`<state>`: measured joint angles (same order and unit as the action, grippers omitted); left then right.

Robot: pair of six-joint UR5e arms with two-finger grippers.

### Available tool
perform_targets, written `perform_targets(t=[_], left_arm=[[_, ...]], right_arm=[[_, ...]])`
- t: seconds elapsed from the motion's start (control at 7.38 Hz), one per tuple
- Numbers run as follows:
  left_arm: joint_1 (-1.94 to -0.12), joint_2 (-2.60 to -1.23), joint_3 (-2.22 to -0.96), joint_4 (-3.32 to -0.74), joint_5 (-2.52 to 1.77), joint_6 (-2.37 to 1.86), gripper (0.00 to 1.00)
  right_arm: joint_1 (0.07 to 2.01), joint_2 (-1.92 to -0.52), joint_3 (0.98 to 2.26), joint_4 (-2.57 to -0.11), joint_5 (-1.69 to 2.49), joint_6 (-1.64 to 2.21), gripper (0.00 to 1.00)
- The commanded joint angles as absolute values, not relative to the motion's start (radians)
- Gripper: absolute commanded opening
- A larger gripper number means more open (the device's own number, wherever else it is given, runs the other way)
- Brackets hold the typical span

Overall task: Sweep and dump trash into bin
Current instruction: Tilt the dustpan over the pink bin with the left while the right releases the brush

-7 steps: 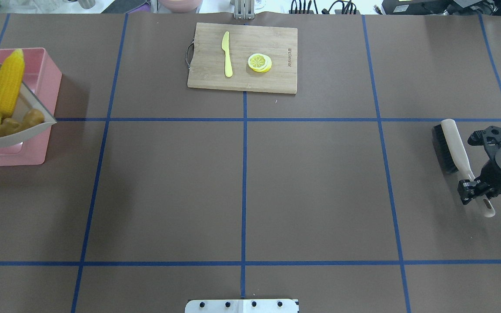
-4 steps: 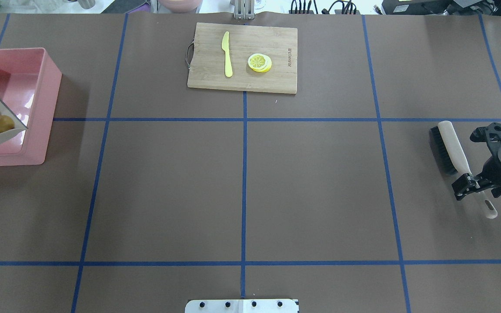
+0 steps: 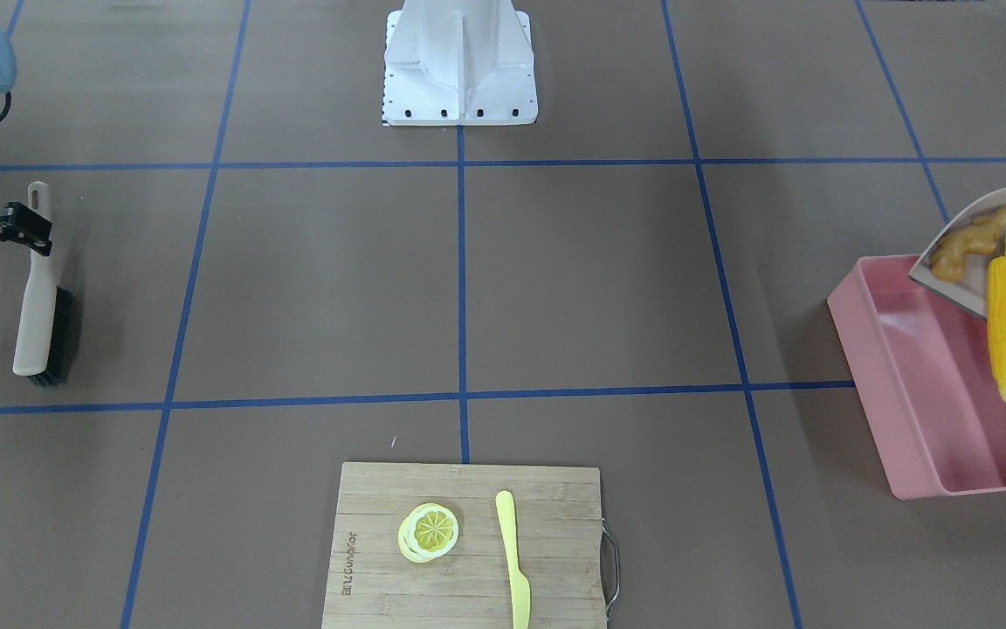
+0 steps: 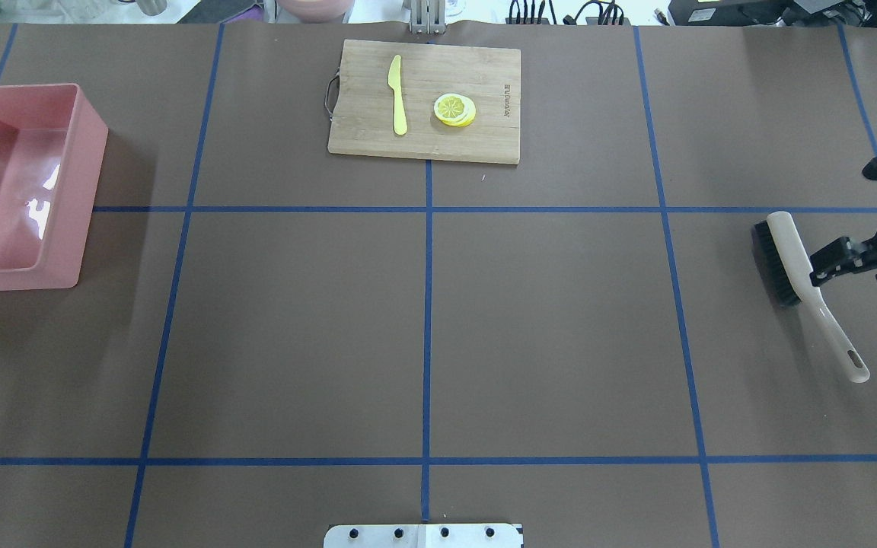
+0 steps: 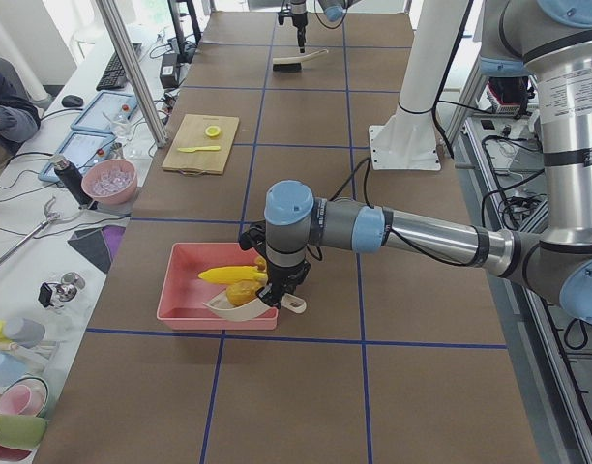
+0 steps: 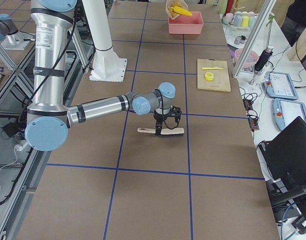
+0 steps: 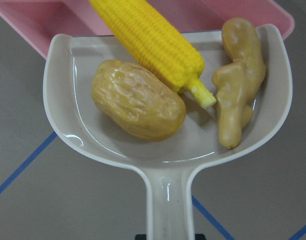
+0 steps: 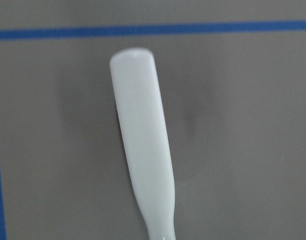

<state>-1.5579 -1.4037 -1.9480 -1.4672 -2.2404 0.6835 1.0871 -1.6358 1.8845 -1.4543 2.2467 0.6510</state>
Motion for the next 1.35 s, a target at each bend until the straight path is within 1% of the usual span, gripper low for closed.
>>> perform_targets(t=[0.0, 0.14, 0.41, 0.54, 0.95, 1.22], left_arm=[[-1.595, -1.523, -1.884, -1.372, -2.220, 0.733, 0.34], [-1.592, -1.549, -1.885, -1.318, -2.160, 0.747, 0.34], [-1.589, -1.590, -1.896, -1.209, -2.065, 0.860, 0.34], [-1.588, -1.598, -1.898, -1.207, -2.062, 0.862, 0.34], [-1.600, -1.598, -1.942, -1.241, -2.127, 0.876, 0.34], [-1.595, -1.606, -1.980, -1.355, -2.290, 0.873, 0.34]], right_arm=[[1.243, -1.588, 1.887, -1.451, 2.246, 0.641, 1.00], [1.290, -1.586, 1.876, -1.456, 2.237, 0.574, 1.00], [1.397, -1.588, 1.795, -1.463, 2.235, 0.335, 1.00], [1.432, -1.597, 1.767, -1.463, 2.235, 0.293, 1.00], [1.459, -1.608, 1.744, -1.463, 2.235, 0.290, 1.00], [1.529, -1.605, 1.746, -1.503, 2.259, 0.291, 1.00]])
